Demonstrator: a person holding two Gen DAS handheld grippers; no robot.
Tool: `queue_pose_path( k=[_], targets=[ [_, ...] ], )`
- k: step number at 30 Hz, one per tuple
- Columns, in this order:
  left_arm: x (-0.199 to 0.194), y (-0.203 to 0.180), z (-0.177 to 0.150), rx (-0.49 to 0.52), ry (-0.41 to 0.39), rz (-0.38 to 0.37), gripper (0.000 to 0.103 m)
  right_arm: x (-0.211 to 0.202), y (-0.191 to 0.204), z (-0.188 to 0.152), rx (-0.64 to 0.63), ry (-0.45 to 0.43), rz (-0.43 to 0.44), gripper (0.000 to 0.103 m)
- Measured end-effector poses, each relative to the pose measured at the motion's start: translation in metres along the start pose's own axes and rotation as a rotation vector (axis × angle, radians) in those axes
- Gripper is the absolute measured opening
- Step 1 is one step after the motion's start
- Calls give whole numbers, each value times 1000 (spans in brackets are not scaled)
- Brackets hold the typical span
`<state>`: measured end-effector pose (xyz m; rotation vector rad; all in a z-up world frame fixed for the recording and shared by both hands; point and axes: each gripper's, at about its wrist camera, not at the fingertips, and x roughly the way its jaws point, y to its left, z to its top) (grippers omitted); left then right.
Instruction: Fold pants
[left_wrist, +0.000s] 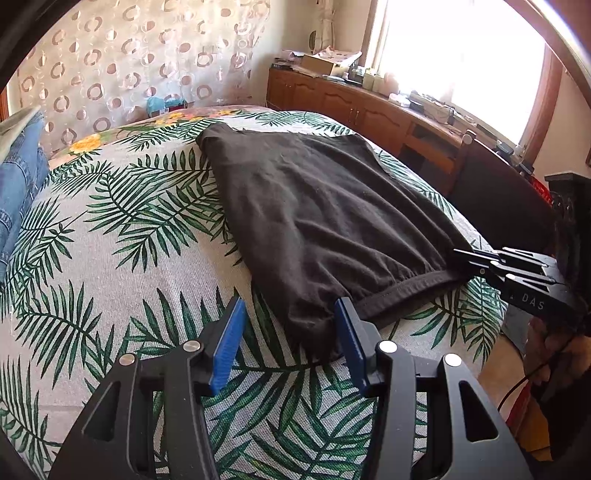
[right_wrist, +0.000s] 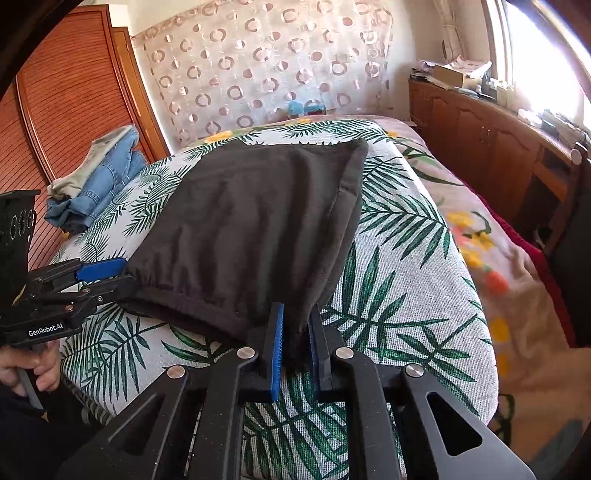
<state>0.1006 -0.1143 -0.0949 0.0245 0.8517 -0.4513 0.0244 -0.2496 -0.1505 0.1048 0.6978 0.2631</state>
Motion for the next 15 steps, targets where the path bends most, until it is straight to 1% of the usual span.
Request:
queue_pose_path(
  k=[2,4,8,9,11,13,15],
  targets=[
    [-1,-1,-1,-3,-5,-16,50,0,-1,-1,3,-5,2,11],
    [-1,-3,-3,-5,-5,-43,38,0,-1,-3,-1,-10,0,10],
    [-3,-7,-7,-1,-4,-66,31,0,-1,-4,0,-16,4,9],
    [-3,-8,-7,1,-1,-79,26,0,-1,-5,4,-17,9,8],
    [-4,-11,-5,17,0,-80,16,0,-3,-4,13,-18,23,7],
    [-8,-12,-2,23,-12,-78,14,-1,-4,-4,22,-25,41,6],
    [-16,-12,3,20,-32,-92,13,-3,-5,-2,23,-33,54,6]
  ],
)
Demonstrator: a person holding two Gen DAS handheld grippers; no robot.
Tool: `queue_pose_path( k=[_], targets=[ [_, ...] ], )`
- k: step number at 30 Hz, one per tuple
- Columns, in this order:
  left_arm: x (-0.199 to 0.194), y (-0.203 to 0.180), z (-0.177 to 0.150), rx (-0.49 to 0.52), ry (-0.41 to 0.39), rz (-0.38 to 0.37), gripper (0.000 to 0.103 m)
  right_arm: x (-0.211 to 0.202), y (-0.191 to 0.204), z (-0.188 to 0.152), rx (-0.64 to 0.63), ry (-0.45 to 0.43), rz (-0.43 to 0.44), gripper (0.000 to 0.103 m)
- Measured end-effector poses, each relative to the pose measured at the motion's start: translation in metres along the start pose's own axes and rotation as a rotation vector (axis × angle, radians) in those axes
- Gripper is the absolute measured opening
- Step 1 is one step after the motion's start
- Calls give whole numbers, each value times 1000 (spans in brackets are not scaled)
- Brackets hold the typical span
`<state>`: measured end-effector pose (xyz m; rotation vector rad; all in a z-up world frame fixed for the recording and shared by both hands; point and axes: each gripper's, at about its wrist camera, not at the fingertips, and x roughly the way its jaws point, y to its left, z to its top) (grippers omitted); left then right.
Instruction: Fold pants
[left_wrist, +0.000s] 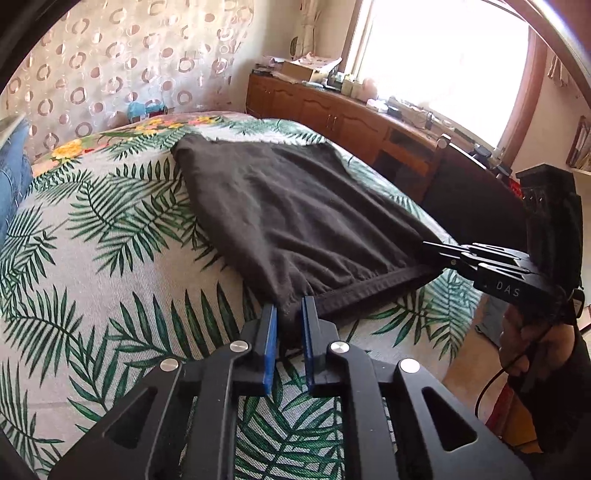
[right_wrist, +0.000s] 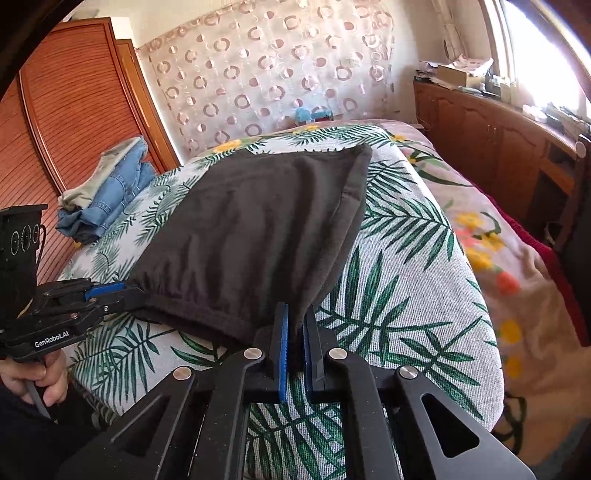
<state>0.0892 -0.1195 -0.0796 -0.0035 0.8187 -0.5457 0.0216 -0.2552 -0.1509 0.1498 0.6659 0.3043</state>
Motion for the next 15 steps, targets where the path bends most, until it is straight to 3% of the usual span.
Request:
queue_pose_path(
  k=[15],
  targets=[
    [-86,-5,72,57,-218,5,12,-58,26,47,-105,-161,40,6]
  ],
)
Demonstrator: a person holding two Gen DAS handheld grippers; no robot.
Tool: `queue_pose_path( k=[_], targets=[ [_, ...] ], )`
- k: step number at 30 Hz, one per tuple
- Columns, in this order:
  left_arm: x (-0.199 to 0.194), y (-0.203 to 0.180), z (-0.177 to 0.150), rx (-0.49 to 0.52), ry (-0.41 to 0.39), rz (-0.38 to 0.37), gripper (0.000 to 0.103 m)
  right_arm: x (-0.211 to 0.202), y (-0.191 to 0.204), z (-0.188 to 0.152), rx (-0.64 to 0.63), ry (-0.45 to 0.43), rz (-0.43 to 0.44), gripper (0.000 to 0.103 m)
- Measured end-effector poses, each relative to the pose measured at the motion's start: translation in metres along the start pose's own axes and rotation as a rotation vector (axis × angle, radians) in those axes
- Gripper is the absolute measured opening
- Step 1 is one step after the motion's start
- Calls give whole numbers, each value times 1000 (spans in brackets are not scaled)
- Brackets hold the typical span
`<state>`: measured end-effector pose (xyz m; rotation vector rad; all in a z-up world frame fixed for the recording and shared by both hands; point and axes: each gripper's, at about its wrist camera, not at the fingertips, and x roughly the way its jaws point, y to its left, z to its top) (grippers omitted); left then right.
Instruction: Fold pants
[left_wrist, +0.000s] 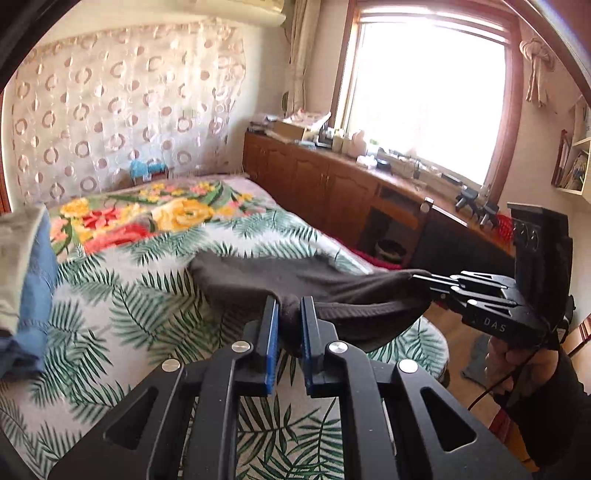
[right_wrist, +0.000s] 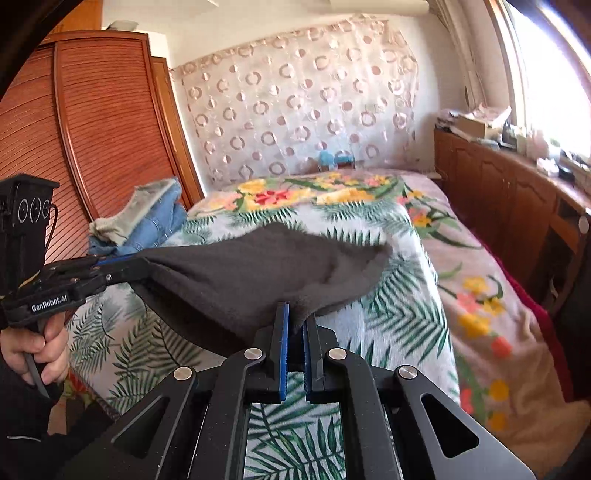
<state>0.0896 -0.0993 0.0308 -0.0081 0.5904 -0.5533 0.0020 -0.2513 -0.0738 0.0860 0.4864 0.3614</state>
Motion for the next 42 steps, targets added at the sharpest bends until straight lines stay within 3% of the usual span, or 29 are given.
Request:
queue_pose_path(
  k=[13,23,27,33,37,42],
  targets=[
    [-54,4,67,28,-161,35,10,-59,28,56,-128,-159,25,6],
    [-86,28,95,53,-239,131,10,-84,65,89,-244,-257,61,5],
    [-78,51,89,29,-228,155,10,-63,67,94,-276,-257,78,5],
    [-37,93,79,-21,-176,183,10,-2,45,103,-277,-186,105,5],
    [-13,120,92,-39,-151,213,10,40,42,135,-290,-145,113,5],
    [5,149,135,-64,-158,241,10,81,42,191,-281,-154,112,5]
  ],
)
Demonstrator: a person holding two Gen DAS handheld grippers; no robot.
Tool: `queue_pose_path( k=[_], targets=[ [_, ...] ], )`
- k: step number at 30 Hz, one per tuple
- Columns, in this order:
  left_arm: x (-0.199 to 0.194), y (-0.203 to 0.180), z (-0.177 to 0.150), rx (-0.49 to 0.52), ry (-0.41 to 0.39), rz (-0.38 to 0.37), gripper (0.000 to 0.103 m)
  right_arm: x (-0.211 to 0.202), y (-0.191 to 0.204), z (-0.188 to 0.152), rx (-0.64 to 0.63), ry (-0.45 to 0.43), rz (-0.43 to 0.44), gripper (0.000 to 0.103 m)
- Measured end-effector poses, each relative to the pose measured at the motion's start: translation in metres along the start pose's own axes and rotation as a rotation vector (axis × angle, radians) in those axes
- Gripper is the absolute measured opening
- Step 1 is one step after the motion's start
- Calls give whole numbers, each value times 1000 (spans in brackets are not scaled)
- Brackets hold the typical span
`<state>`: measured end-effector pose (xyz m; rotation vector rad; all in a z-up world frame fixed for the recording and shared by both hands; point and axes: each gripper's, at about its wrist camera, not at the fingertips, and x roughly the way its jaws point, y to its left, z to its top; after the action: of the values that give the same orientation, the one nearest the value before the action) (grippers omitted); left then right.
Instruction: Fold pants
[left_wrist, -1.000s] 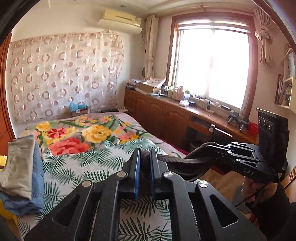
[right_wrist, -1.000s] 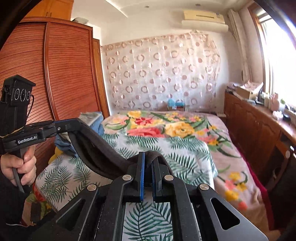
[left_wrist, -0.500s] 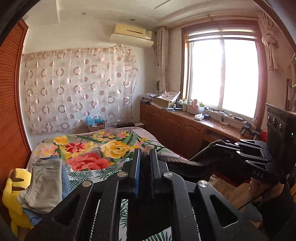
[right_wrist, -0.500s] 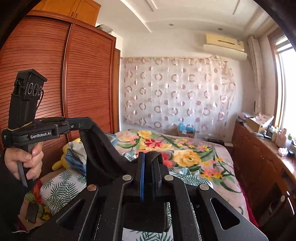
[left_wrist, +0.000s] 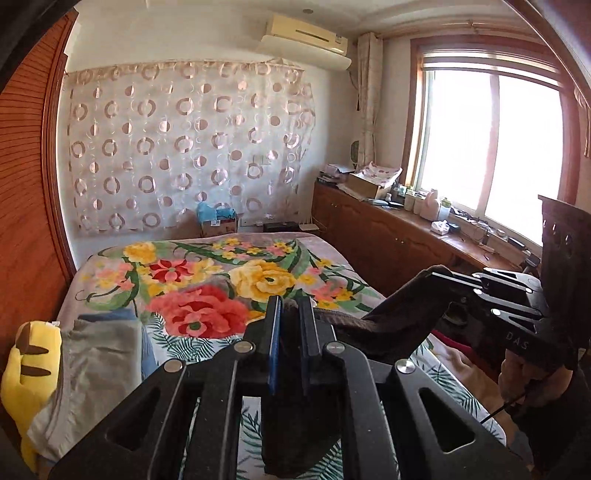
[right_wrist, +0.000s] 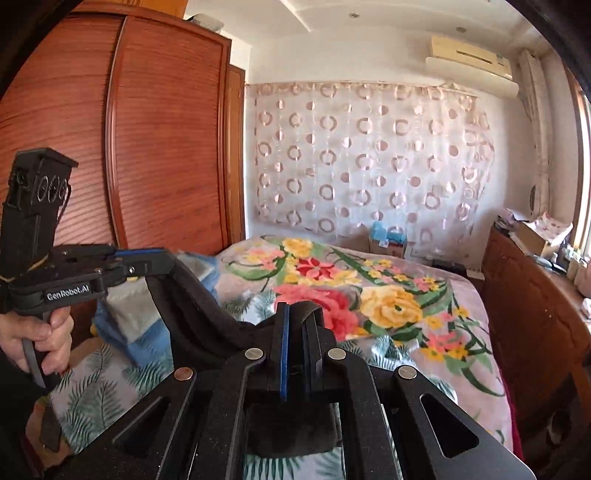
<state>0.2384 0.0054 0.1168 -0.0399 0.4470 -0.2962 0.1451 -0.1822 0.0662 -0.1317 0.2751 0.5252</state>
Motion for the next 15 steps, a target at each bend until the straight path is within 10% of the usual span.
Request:
queue_pose_path(
  k=[6,15],
  targets=[
    [-6,1,34,42,-53,25,10,38,-12,42,-7,-67,-40,5],
    [-18,-18,-78,52,99,8,10,42,10,-12,11,71,-24,5]
  ],
)
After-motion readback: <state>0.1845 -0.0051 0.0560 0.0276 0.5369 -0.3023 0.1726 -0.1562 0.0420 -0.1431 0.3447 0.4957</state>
